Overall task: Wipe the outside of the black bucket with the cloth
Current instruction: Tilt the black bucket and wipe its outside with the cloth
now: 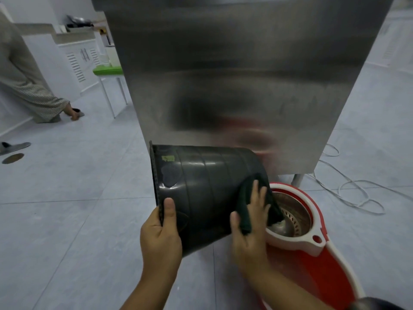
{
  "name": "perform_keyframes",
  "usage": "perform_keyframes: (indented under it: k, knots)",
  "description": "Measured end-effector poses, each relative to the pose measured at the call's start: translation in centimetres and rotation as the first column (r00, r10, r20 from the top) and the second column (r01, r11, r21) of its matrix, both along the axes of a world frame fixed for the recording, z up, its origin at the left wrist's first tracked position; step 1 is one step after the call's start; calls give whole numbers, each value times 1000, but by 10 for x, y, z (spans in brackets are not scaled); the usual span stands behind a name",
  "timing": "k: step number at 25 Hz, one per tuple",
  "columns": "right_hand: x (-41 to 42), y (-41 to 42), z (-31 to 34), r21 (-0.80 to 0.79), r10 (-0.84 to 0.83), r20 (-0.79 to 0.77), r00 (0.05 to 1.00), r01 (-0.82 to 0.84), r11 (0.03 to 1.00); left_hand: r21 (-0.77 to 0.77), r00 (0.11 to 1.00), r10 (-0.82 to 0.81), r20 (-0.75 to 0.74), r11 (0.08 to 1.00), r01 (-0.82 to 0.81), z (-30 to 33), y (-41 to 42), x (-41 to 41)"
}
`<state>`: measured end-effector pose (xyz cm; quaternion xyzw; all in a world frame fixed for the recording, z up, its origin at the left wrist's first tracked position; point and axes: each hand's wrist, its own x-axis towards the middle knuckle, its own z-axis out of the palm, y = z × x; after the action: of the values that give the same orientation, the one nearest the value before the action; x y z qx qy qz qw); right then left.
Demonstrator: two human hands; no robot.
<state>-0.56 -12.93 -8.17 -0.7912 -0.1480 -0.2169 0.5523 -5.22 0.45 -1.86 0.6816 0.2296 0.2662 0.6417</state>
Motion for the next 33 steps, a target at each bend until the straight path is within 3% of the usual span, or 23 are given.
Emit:
perform_keyframes:
  k: [3,5,8,10,12,15,19,21,23,24,26,28,33]
  knots:
    - [-29,25,-8,-274,214,121,969,-174,946,33,1000,-17,-12,999,17,-4,-5,0]
    - [-26,26,5,-306,275,151,950,-219,926,23,999,-47,-16,999,47,-4,-8,1]
    - [6,7,30,-85,189,90,978,-182,980,70,997,-76,9,995,75,-4,-10,0]
    - [31,-16,28,104,103,-174,979,-86,991,71,997,-77,7,995,76,-2,-10,-1]
    - [36,-29,14,111,55,-314,948,-21,994,34,999,-49,6,998,49,-2,-7,0]
    - [10,-9,1,-9,105,-167,980,-108,994,-38,1000,-9,0,999,9,-7,-3,6]
    - [-27,24,4,-149,348,-59,936,-353,924,9,999,11,-41,1000,-11,-20,-1,12]
    - [-27,20,8,53,399,-224,889,-398,916,74,998,-5,-65,997,10,-25,3,15]
    - [-12,10,16,408,449,-554,701,-242,880,156,995,-38,-87,986,52,-32,12,18]
    - [0,2,15,574,512,-625,590,-97,813,216,992,-60,-107,973,82,-35,15,20]
    - [22,-15,16,713,570,-658,492,166,681,381,976,-110,-190,907,177,-43,20,24]
    - [36,-31,19,715,558,-688,463,304,629,524,932,-142,-334,794,309,-54,21,27]
    - [56,-69,25,703,531,-706,469,367,609,666,747,-43,-663,421,616,-83,11,35]
